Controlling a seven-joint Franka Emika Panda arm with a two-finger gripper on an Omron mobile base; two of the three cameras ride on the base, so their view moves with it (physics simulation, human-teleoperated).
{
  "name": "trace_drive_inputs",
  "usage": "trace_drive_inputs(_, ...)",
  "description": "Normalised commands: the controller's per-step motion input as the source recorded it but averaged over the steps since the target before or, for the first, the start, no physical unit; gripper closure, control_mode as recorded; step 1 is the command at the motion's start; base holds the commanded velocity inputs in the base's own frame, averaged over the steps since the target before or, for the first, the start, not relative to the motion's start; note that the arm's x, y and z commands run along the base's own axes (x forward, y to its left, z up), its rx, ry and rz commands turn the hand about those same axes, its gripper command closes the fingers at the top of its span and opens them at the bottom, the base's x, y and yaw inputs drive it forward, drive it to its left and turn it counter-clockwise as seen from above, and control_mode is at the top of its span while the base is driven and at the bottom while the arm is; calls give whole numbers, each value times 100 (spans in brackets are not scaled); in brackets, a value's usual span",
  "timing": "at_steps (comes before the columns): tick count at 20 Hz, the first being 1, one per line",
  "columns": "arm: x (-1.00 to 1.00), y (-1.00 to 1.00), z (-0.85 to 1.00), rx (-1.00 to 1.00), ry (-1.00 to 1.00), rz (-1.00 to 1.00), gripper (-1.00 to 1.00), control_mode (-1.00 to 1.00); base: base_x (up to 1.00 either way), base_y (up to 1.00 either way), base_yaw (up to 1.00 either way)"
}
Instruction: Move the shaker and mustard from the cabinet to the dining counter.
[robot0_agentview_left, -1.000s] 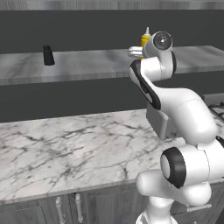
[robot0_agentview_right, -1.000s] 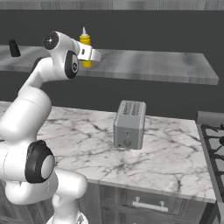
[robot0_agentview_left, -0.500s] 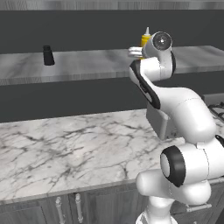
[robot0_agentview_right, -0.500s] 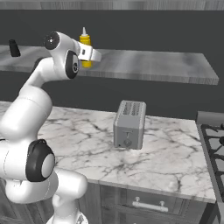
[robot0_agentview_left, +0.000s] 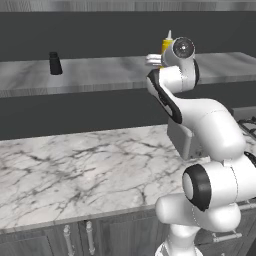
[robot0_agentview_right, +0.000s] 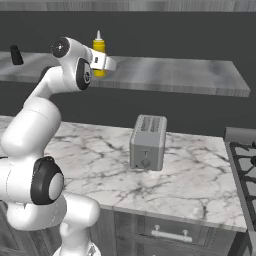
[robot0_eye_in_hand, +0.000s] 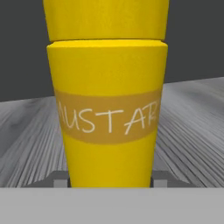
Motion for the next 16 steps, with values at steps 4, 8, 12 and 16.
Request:
trace_drive_inputs(4, 0, 0, 0, 0, 0, 0, 100, -100, 0, 0, 0)
trace_drive_inputs(8, -1, 0, 0, 0, 0, 0, 100, -100, 0, 0, 0)
trace_drive_inputs(12, -41, 11, 8, -1, -4, 2, 100, -100, 0, 0, 0)
trace_drive_inputs(16, -85, 22, 28, -6, -9, 8, 100, -100, 0, 0, 0)
